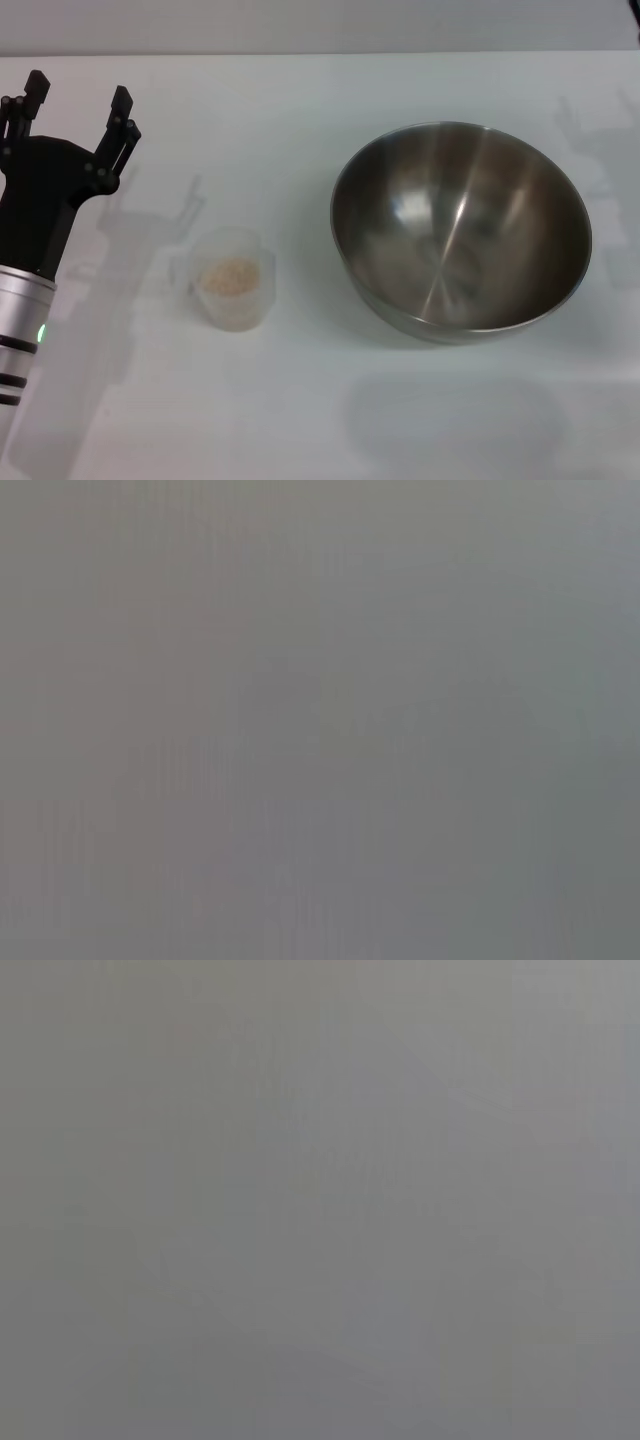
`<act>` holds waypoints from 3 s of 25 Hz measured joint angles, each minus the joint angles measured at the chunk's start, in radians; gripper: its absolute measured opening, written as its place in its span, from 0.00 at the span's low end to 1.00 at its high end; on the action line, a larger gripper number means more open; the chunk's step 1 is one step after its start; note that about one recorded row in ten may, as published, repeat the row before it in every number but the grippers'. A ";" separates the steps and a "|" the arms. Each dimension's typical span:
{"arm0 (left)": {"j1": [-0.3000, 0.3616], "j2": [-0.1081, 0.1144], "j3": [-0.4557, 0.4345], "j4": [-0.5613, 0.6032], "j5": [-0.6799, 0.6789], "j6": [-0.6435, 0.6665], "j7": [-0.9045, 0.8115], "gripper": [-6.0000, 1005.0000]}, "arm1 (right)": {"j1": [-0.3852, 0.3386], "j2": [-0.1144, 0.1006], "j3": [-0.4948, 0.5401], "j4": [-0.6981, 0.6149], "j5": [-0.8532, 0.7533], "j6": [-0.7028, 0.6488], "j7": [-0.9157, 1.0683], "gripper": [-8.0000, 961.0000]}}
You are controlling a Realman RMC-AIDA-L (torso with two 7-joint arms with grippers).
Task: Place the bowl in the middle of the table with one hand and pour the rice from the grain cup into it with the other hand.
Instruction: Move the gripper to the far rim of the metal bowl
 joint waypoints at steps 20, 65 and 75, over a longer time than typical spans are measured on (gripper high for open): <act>0.008 0.000 0.000 0.007 0.000 -0.001 0.000 0.81 | -0.301 -0.002 0.032 -0.952 -0.016 0.930 -0.050 0.73; 0.003 0.003 -0.034 0.015 -0.009 0.007 0.000 0.80 | 0.136 -0.029 0.706 -1.082 0.002 2.973 -0.304 0.69; 0.000 0.004 -0.037 0.019 -0.009 0.005 0.000 0.80 | 0.162 -0.024 0.708 -1.000 0.001 2.911 -0.336 0.69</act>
